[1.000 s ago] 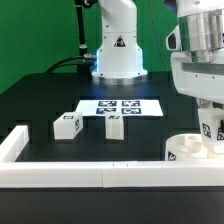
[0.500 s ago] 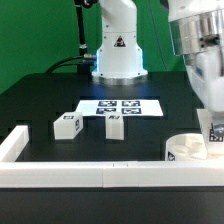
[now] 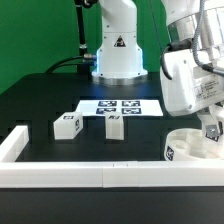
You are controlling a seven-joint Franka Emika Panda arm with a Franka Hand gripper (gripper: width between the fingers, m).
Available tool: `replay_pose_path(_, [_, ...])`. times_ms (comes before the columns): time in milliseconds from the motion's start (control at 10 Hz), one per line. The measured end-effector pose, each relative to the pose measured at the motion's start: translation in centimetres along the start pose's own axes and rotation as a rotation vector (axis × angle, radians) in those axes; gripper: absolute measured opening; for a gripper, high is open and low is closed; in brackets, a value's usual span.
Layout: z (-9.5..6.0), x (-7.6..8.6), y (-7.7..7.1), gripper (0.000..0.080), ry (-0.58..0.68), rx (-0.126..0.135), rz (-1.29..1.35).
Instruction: Assemble stool
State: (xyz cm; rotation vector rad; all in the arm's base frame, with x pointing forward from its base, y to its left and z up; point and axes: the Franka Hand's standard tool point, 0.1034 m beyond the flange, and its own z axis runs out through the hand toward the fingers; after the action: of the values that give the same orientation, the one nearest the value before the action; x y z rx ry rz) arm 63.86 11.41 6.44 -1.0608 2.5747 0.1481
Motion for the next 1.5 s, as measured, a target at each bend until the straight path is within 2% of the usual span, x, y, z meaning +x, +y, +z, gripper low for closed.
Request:
replay_pose_path(100, [0.0,0.0,0.1,0.0435,0.0,-0.001,-0.011])
replay_pose_path(200, [0.0,0.0,0.0,0.0435,0.0,-0.001,-0.024])
replay_pose_path(300, [0.0,0.0,0.2,0.0589,0.002,-0.011,-0.06])
replay_pose_path(400, [-0.3,-0.1,1.1,0.0636,0.008,-0.079,-0.084])
replay_pose_path(600, [-2.4,-1.3,0.8,0.0648,-0.03,-0.092,-0.312])
replay_pose_path(700, [-3.2,-1.8,1.0,0.0648,-0.044,-0.117,-0.446])
replay_pose_path(800, [-3.4,-2.0,1.3,0.0649,-0.034,-0.135,-0.578])
replay_pose_path(1100, [-3.3,-1.9,1.2,0.0649,-0.04,-0.131,-0.802])
replay_pose_path(1200, [-3.5,-2.0,1.6,0.0649,-0.022,-0.178,-0.954])
replay_pose_path(1400, [-4.4,-3.2,1.8,0.0649,0.001,-0.245,-1.296])
replay_pose_path(1500, [-4.8,-3.5,2.0,0.0649,0.009,-0.315,-1.508])
